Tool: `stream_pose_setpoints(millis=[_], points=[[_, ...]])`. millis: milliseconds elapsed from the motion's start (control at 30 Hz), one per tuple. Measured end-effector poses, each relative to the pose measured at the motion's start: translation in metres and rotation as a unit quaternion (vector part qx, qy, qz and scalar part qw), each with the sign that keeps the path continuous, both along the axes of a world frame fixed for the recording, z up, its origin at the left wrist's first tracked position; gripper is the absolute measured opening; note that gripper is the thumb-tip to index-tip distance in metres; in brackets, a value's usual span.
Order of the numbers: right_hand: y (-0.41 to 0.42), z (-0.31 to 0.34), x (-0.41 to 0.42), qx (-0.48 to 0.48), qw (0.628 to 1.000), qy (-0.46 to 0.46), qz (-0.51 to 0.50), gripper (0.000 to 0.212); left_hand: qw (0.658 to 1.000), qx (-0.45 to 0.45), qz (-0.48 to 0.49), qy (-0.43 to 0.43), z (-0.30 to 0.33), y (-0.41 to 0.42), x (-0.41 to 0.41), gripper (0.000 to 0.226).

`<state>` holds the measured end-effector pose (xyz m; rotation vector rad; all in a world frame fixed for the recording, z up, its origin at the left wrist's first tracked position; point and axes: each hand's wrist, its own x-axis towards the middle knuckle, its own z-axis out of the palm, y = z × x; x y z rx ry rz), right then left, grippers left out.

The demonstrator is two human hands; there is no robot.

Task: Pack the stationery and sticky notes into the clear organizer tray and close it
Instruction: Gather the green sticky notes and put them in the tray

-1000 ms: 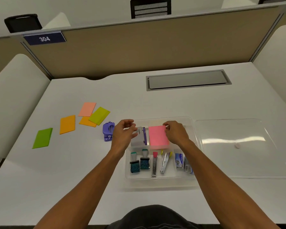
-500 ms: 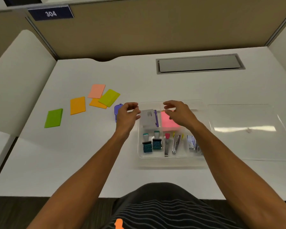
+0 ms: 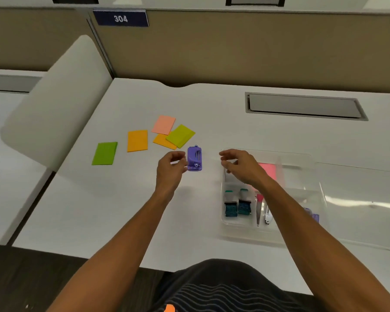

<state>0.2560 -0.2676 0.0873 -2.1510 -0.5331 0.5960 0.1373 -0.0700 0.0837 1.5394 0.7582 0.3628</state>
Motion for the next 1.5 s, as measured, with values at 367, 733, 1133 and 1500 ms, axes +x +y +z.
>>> stream_pose_setpoints(millis=[367, 733, 1133, 1500], points=[[0.068, -0.012, -0.014, -0.023, 0.999, 0.009, 0.032, 0.036, 0.998, -0.023, 0.063, 0.012, -0.017, 0.079, -0.031, 0.02], [0.125, -0.014, 0.012, -0.115, 0.987, -0.057, 0.096, 0.037, 0.982, 0.159, 0.039, 0.092, -0.029, 0.145, -0.037, 0.02], [0.188, -0.023, 0.042, -0.157, 0.973, -0.103, 0.131, 0.068, 0.949, 0.269, 0.032, 0.16, -0.042, 0.204, -0.011, 0.033], [0.228, -0.046, 0.073, -0.268, 0.946, -0.135, 0.122, 0.07, 0.865, 0.308, -0.003, 0.396, -0.077, 0.269, 0.0, 0.066]])
